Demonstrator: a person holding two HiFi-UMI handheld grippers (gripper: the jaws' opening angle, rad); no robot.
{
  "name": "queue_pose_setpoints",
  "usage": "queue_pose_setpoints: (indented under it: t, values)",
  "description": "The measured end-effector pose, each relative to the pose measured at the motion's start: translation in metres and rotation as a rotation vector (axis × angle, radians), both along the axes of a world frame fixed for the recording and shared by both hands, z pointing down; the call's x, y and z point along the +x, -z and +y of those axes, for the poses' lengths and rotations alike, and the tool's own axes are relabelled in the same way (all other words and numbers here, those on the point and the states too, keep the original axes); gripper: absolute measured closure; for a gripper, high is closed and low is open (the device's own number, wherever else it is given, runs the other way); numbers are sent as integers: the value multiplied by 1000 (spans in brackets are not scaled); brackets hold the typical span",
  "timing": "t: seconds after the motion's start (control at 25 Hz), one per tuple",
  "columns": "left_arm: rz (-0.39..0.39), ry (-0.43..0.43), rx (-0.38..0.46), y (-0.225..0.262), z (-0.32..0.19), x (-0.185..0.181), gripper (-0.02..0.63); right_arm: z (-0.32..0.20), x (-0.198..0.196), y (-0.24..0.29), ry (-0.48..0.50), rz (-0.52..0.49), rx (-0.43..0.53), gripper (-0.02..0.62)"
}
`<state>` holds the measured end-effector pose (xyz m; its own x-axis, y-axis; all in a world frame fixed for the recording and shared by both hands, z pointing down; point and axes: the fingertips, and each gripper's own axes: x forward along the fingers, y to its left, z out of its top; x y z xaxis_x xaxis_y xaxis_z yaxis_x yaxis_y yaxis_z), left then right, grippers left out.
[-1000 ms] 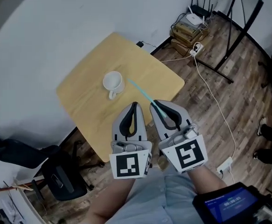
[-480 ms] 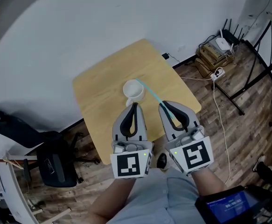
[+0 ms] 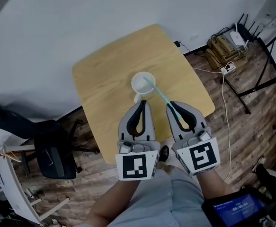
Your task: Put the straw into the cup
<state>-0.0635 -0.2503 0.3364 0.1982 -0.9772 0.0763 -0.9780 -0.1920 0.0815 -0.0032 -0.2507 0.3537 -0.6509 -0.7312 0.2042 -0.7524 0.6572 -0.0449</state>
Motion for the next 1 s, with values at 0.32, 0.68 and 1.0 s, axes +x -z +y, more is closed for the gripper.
queue_pose_setpoints:
  t: [0.32, 0.68, 1.0]
  values:
    - [40, 14, -85, -43, -16, -20, 609, -17, -20, -46, 19, 47, -88, 571]
    - [66, 15, -148, -71, -40, -29, 609, -42, -33, -86, 39, 78, -160, 569]
    - [66, 17, -209, -95, -59, -25, 609, -56, -26, -107, 38, 82, -206, 566]
